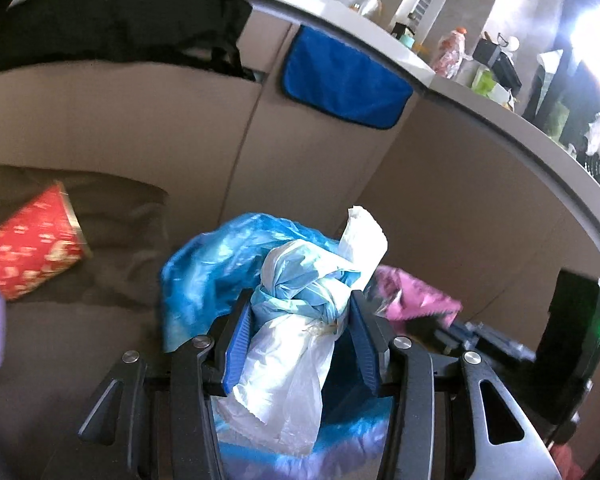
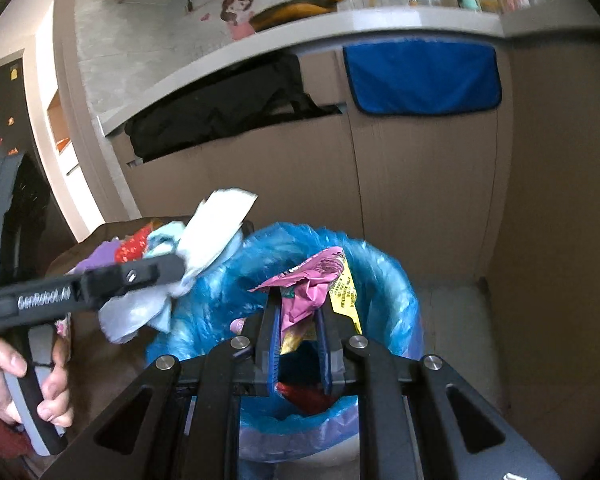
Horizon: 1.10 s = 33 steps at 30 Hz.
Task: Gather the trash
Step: 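Drop the white tissue and pink wrapper into the bin with both grippers, then grasp the yellow snack packet with the left gripper while the right gripper grasps the pink tissue pack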
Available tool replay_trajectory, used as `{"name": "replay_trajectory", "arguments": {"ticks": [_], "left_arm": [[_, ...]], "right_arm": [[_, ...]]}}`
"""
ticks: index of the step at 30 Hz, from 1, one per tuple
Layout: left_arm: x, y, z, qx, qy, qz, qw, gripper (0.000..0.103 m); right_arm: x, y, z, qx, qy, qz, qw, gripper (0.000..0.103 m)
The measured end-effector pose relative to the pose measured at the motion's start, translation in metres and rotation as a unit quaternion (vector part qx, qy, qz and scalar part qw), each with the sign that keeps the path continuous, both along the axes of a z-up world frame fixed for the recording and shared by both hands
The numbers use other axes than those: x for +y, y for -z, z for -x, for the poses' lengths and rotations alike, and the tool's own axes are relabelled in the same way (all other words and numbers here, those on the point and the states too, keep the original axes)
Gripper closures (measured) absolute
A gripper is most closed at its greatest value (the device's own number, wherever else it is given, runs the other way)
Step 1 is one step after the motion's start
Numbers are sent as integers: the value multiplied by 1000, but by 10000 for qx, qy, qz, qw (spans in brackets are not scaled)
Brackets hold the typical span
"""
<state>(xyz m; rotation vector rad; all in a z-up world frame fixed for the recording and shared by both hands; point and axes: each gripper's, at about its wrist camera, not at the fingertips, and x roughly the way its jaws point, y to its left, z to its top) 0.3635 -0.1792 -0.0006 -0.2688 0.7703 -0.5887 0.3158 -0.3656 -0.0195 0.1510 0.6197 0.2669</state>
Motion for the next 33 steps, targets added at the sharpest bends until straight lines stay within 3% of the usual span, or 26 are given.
{"name": "replay_trajectory", "arguments": {"ticks": [4,9,11,12,22,25,33], "left_arm": [[-10,12,-15,73,13,-148,9999,55],[-22,22,-24,197,94,-523,9984,52],[-22,22,-23,91,48,-570,9983,51],[-21,21,-22,20,-7,-585,9983,51],[4,1,1,-368,-145,-545,9977,50],[22,-1,8,-296,-215,-590,9976,50],[110,-13,52,-427,-593,-1085,9914,50]], "right_arm": [[-3,17,-8,109,93,-26,9999,88],[-9,26,-11,100,183,-200,9996,79],[-8,26,-11,86,99,-226,9997,59],[-6,26,-11,72,84,-181,9998,58],[-1,19,-6,2,23,-107,9999,58],[7,14,-3,28,-99,-126,9999,58],[75,-3,15,-209,-861,216,9958,58]]}}
